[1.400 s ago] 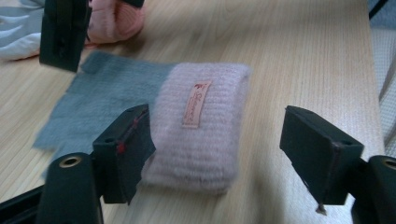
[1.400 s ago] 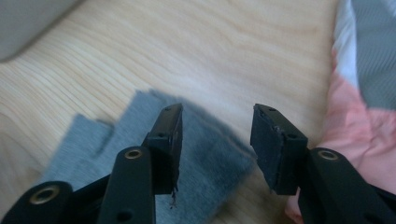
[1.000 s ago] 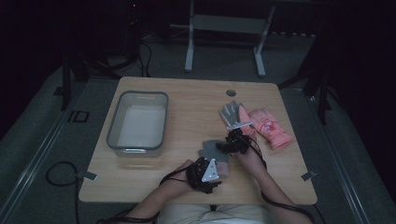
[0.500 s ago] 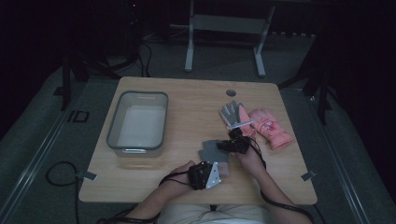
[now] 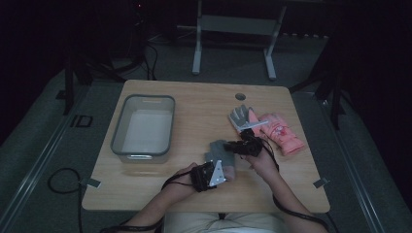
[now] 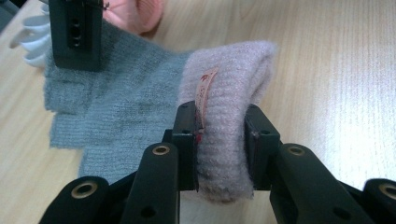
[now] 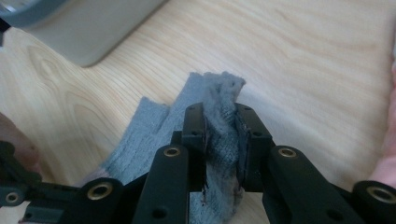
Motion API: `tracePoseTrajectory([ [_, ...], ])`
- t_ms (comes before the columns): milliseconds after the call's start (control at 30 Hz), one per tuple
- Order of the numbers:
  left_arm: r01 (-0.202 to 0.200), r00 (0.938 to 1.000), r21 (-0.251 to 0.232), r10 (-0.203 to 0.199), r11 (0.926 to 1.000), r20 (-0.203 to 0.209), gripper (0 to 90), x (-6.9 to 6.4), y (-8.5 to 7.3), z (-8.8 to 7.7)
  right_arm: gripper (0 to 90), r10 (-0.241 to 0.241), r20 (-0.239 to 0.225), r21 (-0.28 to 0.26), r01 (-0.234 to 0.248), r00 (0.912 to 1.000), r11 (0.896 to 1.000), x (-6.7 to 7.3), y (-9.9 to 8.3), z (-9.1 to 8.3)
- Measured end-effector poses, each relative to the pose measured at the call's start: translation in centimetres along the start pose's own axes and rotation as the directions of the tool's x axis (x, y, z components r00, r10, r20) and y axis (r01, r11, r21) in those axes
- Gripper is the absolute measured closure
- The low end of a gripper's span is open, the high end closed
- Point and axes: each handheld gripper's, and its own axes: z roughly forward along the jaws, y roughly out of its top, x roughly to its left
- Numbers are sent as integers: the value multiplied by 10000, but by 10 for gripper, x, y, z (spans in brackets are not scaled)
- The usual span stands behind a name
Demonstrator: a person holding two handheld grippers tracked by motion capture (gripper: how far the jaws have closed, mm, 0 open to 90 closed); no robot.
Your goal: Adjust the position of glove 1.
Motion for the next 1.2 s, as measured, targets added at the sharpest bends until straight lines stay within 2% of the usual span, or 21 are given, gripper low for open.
tracePoseTrajectory([
  [300,-181,9995,326,189,9993,-264,703,21,2,-27,765,-383,-23,-403,381,9993,9985,15,26,-3],
  [567,-151,9983,502,179,9986,-555,703,36,1,-48,765,-705,-186,-474,696,9973,9965,26,55,3],
  [700,-259,9966,633,308,9977,-769,703,42,1,-58,765,-910,-256,-572,894,9955,9944,33,69,3],
  [967,-219,9959,866,294,9960,-858,703,55,-2,-74,764,-1322,-102,-629,1313,9912,9893,46,89,6],
  [1200,-238,9948,1117,347,9935,-960,703,70,-5,-91,765,-1417,-287,-847,1389,9895,9867,57,107,10],
])
